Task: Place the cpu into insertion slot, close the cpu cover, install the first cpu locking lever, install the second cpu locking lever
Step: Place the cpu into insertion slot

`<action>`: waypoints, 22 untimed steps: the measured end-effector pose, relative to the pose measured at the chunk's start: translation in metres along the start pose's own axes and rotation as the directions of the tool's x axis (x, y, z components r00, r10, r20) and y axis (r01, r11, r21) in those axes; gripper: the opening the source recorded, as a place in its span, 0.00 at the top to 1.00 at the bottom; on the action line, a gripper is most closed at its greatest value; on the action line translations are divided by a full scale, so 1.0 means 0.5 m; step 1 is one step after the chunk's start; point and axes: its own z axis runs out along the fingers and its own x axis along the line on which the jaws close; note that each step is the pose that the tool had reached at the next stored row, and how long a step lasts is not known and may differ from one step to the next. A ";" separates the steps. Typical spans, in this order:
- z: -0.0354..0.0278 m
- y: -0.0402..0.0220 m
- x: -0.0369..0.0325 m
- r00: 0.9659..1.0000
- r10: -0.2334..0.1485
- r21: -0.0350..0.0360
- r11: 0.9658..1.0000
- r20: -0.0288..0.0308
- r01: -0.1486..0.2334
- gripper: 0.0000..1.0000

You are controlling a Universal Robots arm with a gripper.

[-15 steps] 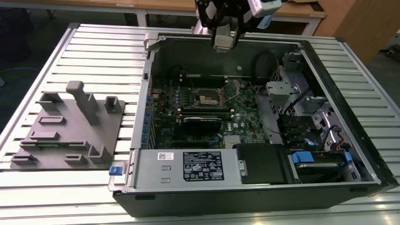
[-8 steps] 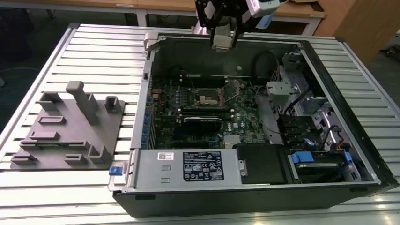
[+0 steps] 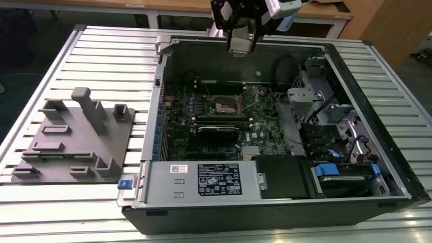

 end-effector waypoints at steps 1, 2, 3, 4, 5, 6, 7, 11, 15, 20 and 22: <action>0.000 0.000 0.000 1.000 0.015 0.000 1.000 0.001 -0.015 0.46; 0.000 0.000 0.000 1.000 0.030 0.001 1.000 0.003 -0.030 0.46; 0.001 0.000 0.000 0.999 0.045 0.001 0.999 0.004 -0.045 0.46; 0.001 0.000 0.000 0.998 0.059 0.001 0.998 0.005 -0.059 0.46; 0.001 0.000 0.000 0.997 0.072 0.000 0.997 0.006 -0.072 0.46; 0.001 0.000 0.000 0.996 0.085 0.000 0.996 0.007 -0.085 0.46; 0.001 0.000 0.000 0.995 0.097 0.000 0.995 0.008 -0.097 0.46; 0.002 0.000 0.000 0.991 0.134 -0.001 0.991 0.011 -0.134 0.46; 0.002 0.000 0.000 0.987 0.161 -0.002 0.987 0.013 -0.161 0.46; 0.002 0.000 0.000 0.986 0.165 -0.002 0.986 0.014 -0.165 0.46; 0.002 0.000 0.000 0.986 0.165 -0.002 0.986 0.014 -0.165 0.46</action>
